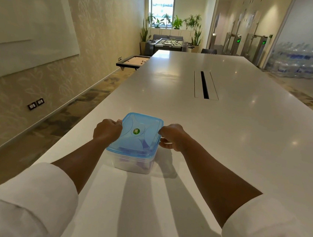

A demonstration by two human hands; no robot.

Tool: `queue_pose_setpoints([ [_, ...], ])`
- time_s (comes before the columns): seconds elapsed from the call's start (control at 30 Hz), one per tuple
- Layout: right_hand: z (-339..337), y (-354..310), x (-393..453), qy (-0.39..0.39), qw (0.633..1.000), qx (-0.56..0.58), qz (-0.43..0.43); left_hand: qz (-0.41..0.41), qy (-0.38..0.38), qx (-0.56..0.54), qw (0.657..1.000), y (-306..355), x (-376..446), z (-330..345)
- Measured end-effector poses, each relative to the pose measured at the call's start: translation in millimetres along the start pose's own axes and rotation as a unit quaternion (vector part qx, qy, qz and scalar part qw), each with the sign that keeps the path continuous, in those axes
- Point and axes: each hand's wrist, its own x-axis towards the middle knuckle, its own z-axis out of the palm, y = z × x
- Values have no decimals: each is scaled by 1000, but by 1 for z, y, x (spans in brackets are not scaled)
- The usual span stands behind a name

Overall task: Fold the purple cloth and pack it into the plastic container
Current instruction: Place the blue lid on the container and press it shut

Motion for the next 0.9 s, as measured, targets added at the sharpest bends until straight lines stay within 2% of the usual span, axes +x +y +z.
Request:
queue_pose_setpoints([
  [0.13, 2, 1, -3, -38, 998, -32, 32, -37, -40, 26, 998, 0, 3, 2],
  [0.37, 2, 6, -7, -82, 995, -37, 49, -16, -54, -7, 998, -2, 6, 4],
  [0.63, 4, 9, -7, -55, 998, -36, 20, -2, -49, -35, 998, -5, 0, 11],
  [0.9, -4, 12, -3, -91, 995, -13, 30, -21, -88, -9, 996, -1, 5, 8],
])
